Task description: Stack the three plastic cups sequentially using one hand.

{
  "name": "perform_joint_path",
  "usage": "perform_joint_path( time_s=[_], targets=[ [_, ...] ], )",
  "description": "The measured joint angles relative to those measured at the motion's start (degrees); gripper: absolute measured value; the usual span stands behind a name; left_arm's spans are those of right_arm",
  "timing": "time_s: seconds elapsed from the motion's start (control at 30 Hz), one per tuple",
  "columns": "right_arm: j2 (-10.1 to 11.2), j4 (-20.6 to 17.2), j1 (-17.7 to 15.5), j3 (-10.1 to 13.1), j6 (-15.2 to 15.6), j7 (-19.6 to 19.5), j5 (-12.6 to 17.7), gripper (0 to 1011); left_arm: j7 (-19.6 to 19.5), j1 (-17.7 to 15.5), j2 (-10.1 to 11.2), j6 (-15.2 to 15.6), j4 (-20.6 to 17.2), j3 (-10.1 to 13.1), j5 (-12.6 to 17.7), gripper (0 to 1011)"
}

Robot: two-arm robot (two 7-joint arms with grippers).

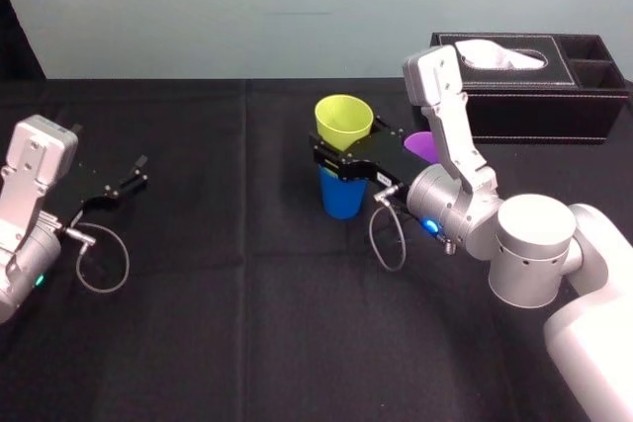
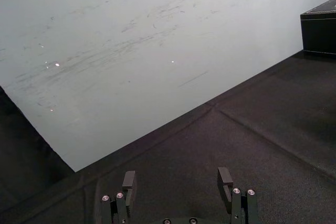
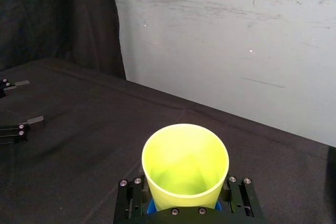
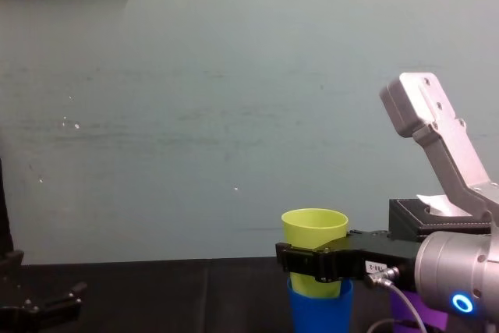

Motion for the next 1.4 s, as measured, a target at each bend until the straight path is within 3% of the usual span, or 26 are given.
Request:
perform_joint_path(
  time_s=[0.23,0.37,0.53,0.87,1.13,1.4],
  targets=[
    [0.1,-0.1,0.0,-0.1,0.0,0.0,0.0,750,0.0,0.0,0.0,0.0,0.0,0.0,0.0,1011],
    [0.2,-0.1,0.0,-0.1,0.0,0.0,0.1,890,0.0,0.0,0.0,0.0,0.0,0.0,0.0,1011],
    [0.2,-0.2,0.0,-0.2,0.1,0.0,0.1,994,0.0,0.0,0.0,0.0,0.0,0.0,0.0,1011],
    [0.9,-2.7,-1.2,1.1,-0.2,0.4,1.3,1003,0.0,0.0,0.0,0.0,0.0,0.0,0.0,1011],
    [5.0,-9.2,-5.4,3.1,0.0,1.6,2.6,1003,0.0,0.0,0.0,0.0,0.0,0.0,0.0,1011],
    [11.3,-15.5,-12.9,7.2,-1.6,3.1,5.2,1003,0.0,0.0,0.0,0.0,0.0,0.0,0.0,1011]
  ],
)
